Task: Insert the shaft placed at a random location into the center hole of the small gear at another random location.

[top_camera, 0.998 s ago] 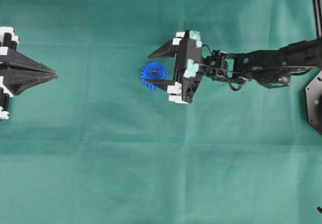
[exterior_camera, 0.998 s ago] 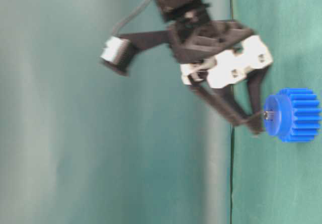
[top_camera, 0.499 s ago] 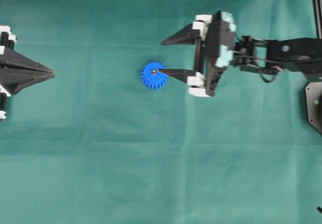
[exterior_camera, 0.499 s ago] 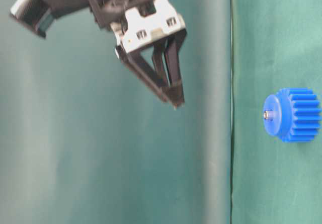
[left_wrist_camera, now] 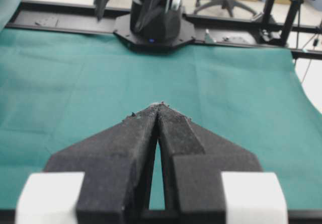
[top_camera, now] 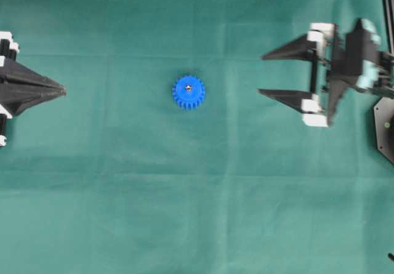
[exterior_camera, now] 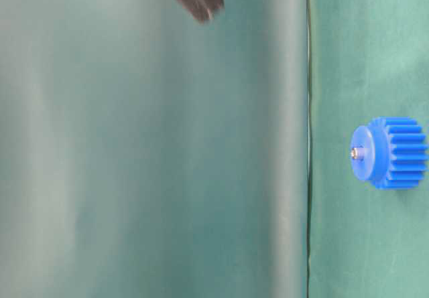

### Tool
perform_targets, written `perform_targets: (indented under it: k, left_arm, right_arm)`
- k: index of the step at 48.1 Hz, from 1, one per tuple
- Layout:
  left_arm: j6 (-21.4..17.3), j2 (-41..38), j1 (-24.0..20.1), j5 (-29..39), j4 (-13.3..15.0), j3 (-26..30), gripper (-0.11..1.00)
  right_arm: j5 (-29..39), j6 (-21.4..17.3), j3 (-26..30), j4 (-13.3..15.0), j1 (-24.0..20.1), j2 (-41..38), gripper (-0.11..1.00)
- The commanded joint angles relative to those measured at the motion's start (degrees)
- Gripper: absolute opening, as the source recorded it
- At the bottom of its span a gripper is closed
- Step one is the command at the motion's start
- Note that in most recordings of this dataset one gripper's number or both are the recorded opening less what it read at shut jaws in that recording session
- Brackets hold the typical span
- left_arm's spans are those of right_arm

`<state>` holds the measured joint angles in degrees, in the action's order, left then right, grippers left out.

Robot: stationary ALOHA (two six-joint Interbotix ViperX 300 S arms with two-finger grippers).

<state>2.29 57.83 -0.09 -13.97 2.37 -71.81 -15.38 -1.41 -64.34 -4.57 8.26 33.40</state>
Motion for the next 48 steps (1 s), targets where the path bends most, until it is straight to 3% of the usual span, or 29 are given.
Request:
perform_targets:
  k: [1,10,48]
  left_arm:
    - [-0.1,-0.2,0.1,-0.2,0.0,0.4,0.00]
    - [-0.1,-0.1,0.1,0.0,0.0,0.4,0.00]
    - [0.0,-0.1,0.1,0.0,0.0,0.4,0.00]
  right_arm:
    - [2.5,-0.1,-1.0,-0.4,-0.2,5.0,0.76]
    - [5.6,-0.3,-3.1,-0.8,-0.2,10.1,0.76]
    - [5.6,-0.2,-3.3,-0.6,-0.2,9.4,0.76]
